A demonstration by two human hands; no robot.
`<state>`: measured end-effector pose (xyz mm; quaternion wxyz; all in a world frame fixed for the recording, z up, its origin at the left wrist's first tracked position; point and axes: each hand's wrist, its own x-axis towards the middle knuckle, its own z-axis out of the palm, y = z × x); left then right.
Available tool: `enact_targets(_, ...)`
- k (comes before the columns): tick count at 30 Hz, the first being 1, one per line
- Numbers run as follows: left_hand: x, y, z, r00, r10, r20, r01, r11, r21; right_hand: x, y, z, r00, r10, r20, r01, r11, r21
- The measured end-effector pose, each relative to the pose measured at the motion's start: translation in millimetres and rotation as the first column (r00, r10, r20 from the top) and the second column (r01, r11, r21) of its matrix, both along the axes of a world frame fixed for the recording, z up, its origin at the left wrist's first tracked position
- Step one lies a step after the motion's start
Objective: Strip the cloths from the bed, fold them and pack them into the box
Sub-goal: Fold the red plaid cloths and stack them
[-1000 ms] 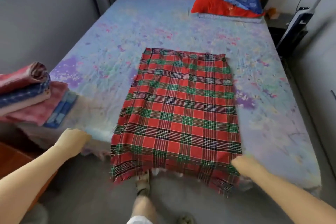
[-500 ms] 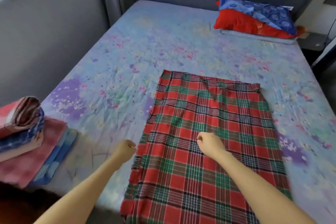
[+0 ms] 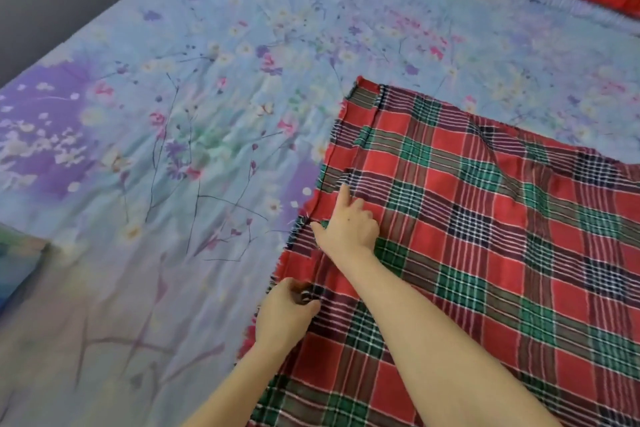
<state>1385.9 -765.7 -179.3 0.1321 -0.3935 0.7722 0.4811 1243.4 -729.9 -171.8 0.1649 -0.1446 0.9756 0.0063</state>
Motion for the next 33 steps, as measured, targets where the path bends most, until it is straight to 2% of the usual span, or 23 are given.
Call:
enact_targets(2,2,9,8,0.993,-0.105,-0.053,0.1,0.992,-0.076,-8,-2,-4,1.0,-0.007,-0.013,0.007,1.0,-0.016)
enact_targets(4,3,18,18,0.962,-0.241,-0.128,0.217,0.961,-0.173,-21,14,-3,0.987,-0.161,-0.025,0.152,0.967,-0.203)
enact_targets(5,3,23,21,0.935,-0.321,-0.151,0.287,0.934,-0.212,-27,30,0,0.954,-0.299,0.016,0.286,0.892,-0.349)
enact_targets(7,4,32,24,0.878,-0.45,-0.164,0.402,0.878,-0.261,-43,74,-3,0.823,-0.544,0.164,0.526,0.62,-0.582)
enact_targets(8,4,35,23,0.853,-0.495,-0.165,0.437,0.851,-0.292,-47,93,-4,0.75,-0.599,0.278,0.613,0.473,-0.633)
enact_targets(9,2,38,19,0.842,-0.513,-0.167,0.44,0.833,-0.335,-52,112,-7,0.698,-0.597,0.396,0.684,0.391,-0.616)
enact_targets(10,1,39,14,0.846,-0.504,-0.174,0.411,0.825,-0.387,-52,122,-8,0.658,-0.58,0.481,0.736,0.359,-0.573)
enact_targets(11,-3,40,11,0.862,-0.472,-0.185,0.366,0.833,-0.416,-54,132,-11,0.621,-0.575,0.533,0.776,0.354,-0.522)
enact_targets(13,-10,39,2,0.911,-0.379,-0.159,0.271,0.844,-0.463,-53,137,-10,0.62,-0.54,0.569,0.783,0.38,-0.492)
enact_targets(17,-30,28,3,0.98,-0.193,0.055,0.196,0.859,-0.473,-61,126,-3,0.671,-0.564,0.482,0.74,0.46,-0.491)
enact_targets(18,-35,25,2,0.978,-0.182,0.102,0.208,0.853,-0.479,-62,119,-2,0.721,-0.59,0.363,0.686,0.536,-0.491)
enact_targets(19,-40,24,1,0.97,-0.196,0.141,0.24,0.845,-0.478,-60,111,1,0.81,-0.571,0.134,0.567,0.704,-0.426)
enact_targets(20,-44,22,1,0.958,-0.234,0.167,0.286,0.827,-0.483,-59,104,3,0.868,-0.472,-0.152,0.413,0.858,-0.307)
enact_targets(21,-47,21,-1,0.95,-0.278,0.145,0.313,0.8,-0.512,-58,98,6,0.892,-0.307,-0.332,0.257,0.948,-0.188)
enact_targets(22,-50,22,-4,0.929,-0.355,0.107,0.355,0.769,-0.531,-58,91,6,0.9,-0.168,-0.401,0.114,0.981,-0.156)
enact_targets(23,-52,24,-3,0.895,-0.44,0.072,0.404,0.731,-0.55,-61,82,8,0.926,-0.095,-0.366,0.036,0.986,-0.165)
enact_targets(25,-56,28,-3,0.812,-0.574,0.105,0.534,0.658,-0.53,-72,63,4,0.981,-0.114,-0.157,0.095,0.988,-0.122)
enact_targets(27,-58,31,-3,0.803,-0.561,0.202,0.577,0.647,-0.499,-87,50,0,0.985,-0.175,-0.007,0.175,0.984,0.015)
enact_targets(29,-59,33,-6,0.803,-0.538,0.257,0.588,0.643,-0.491,-101,39,3,0.98,-0.201,0.007,0.201,0.979,0.019)
enact_targets(31,-62,33,-2,0.82,-0.526,0.224,0.561,0.666,-0.491,-112,25,9,0.955,-0.287,0.075,0.295,0.945,-0.139)
enact_targets(32,-64,30,1,0.836,-0.514,0.191,0.538,0.703,-0.465,-116,15,11,0.919,-0.347,0.187,0.39,0.871,-0.298)
enact_targets(33,-66,26,2,0.865,-0.48,0.146,0.492,0.754,-0.436,-120,4,15,0.859,-0.387,0.335,0.506,0.739,-0.444)
